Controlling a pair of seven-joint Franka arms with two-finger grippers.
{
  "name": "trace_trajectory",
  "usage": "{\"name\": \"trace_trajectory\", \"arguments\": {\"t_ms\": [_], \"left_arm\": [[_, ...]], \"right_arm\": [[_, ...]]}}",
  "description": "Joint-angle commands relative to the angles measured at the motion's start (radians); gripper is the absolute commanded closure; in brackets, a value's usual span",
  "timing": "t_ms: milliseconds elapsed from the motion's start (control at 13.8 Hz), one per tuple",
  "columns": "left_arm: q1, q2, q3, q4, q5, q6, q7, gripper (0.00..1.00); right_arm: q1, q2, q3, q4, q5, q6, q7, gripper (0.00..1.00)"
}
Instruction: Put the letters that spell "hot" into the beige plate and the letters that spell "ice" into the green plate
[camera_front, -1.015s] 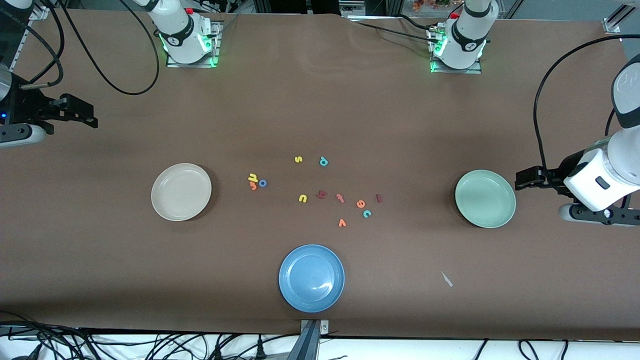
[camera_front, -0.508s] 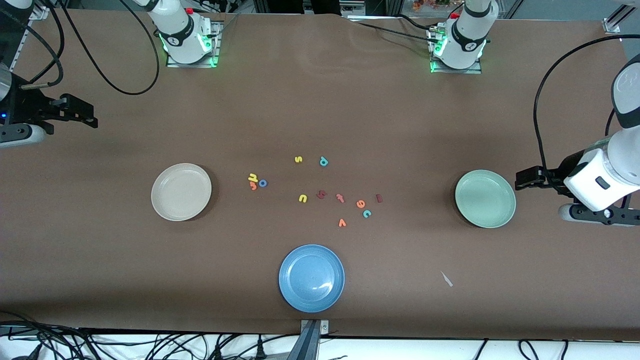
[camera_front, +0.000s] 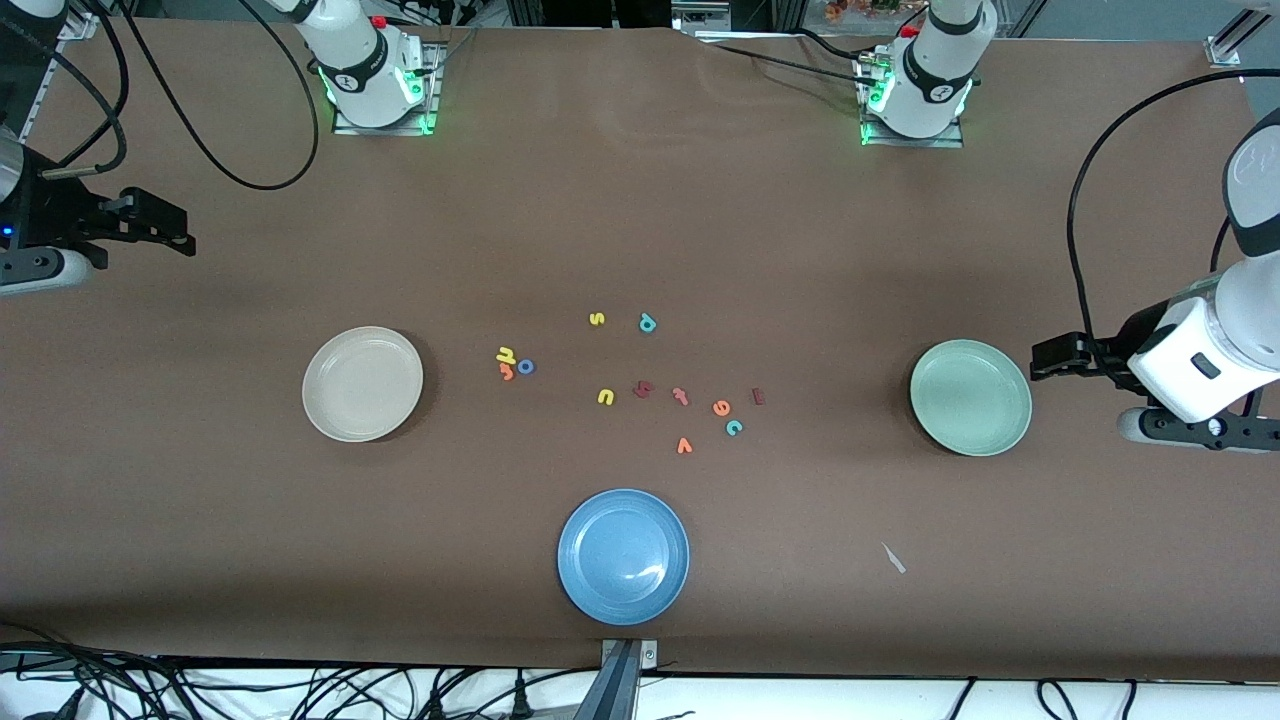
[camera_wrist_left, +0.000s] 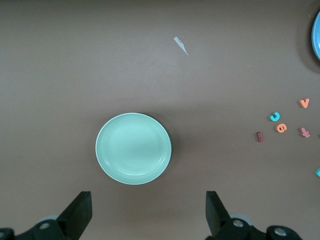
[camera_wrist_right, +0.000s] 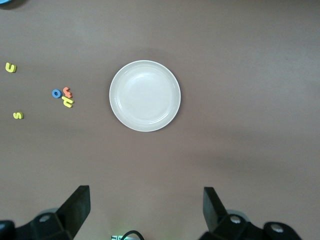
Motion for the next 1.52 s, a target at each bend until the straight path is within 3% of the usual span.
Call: {"name": "trace_trajectory", "arguments": {"t_ms": [0, 870, 1015, 1160, 1451], "left_arm": [[-0.001, -0.027, 0.014, -0.030, -0.035, 0.007, 0.010, 0.00], [0.005, -0.017, 0.008, -0.037, -0.039, 0.007, 0.036, 0.00], [-0.010, 0.018, 0.005, -0.036, -0.096, 0.010, 0.016, 0.00], [-0.032, 0.048, 0.005, -0.034, -0.159, 0.040, -0.065, 0.00], [-0.120, 0.120, 0.005, -0.036, -0.159, 0.122, -0.261, 0.00]], "right_arm": [[-0.007, 0.006, 0.001, 0.024, 0.018, -0.021, 0.009, 0.00], [-0.005, 0.006, 0.003, 0.026, 0.015, -0.013, 0.009, 0.00], [-0.005, 0.006, 0.003, 0.024, 0.009, -0.012, 0.011, 0.00], [-0.007, 0.008, 0.001, 0.024, 0.015, -0.012, 0.011, 0.00], [-0.007, 0.009, 0.003, 0.026, 0.009, -0.012, 0.008, 0.00]]}}
